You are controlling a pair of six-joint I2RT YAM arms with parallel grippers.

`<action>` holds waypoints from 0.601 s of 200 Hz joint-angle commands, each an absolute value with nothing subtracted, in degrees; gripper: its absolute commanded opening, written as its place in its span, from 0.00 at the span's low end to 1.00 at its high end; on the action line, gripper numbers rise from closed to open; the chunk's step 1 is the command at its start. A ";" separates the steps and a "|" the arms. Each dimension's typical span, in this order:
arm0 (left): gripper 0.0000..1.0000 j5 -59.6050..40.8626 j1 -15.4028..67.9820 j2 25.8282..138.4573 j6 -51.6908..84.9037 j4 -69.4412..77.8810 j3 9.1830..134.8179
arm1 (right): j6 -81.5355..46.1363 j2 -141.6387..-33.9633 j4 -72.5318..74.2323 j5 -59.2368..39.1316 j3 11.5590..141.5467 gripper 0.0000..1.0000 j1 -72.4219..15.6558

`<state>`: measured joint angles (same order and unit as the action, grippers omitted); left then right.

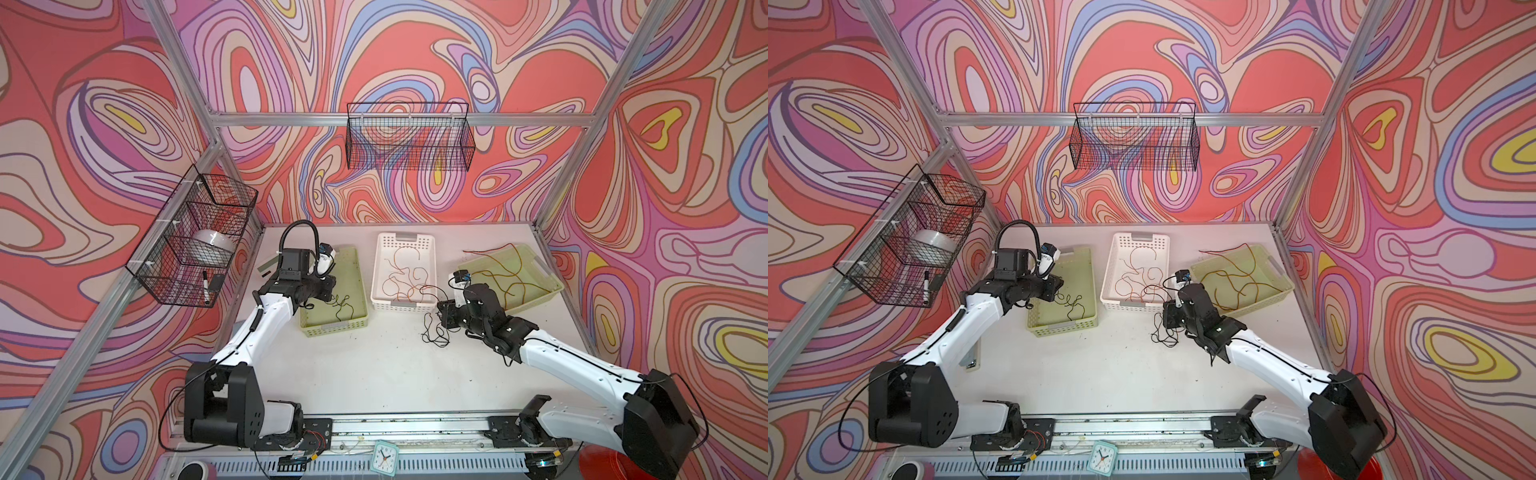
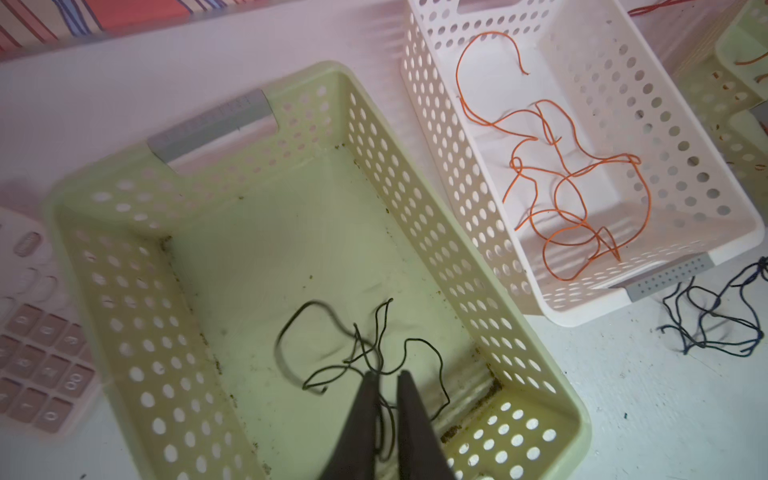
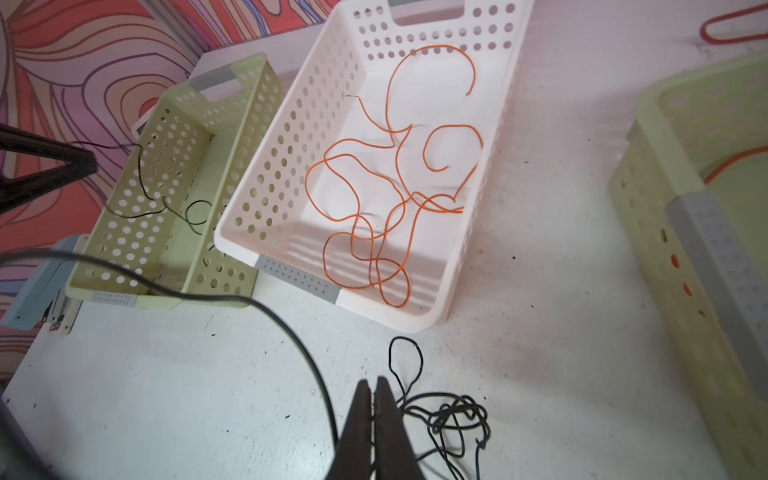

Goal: Untangle the cables

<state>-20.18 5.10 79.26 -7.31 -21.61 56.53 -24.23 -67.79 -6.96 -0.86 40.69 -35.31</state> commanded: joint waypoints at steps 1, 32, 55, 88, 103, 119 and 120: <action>0.99 -23.75 6.66 77.24 -5.49 -22.00 57.29 | -19.89 -67.84 -8.54 -5.55 45.13 0.00 -35.31; 1.00 -26.12 14.31 65.94 -7.96 -16.18 55.08 | -16.74 -69.01 -11.91 -7.12 49.65 0.00 -35.25; 1.00 -32.15 23.86 63.76 -6.30 -9.23 55.37 | -15.43 -69.91 -12.04 -9.51 51.47 0.00 -35.26; 0.97 -34.54 32.08 68.65 -3.65 -4.09 58.35 | -14.66 -71.06 -11.93 -12.21 52.92 0.00 -35.25; 0.96 -33.38 33.95 71.92 -4.60 -3.01 59.91 | -14.59 -70.84 -11.26 -13.78 52.87 0.00 -35.31; 0.94 -31.27 35.70 75.70 -6.13 -3.44 62.57 | -14.48 -70.45 -10.88 -14.89 52.61 0.00 -35.28; 0.94 -31.06 35.73 75.95 -6.19 -3.48 62.66 | -14.45 -70.43 -10.85 -14.92 52.58 0.00 -35.26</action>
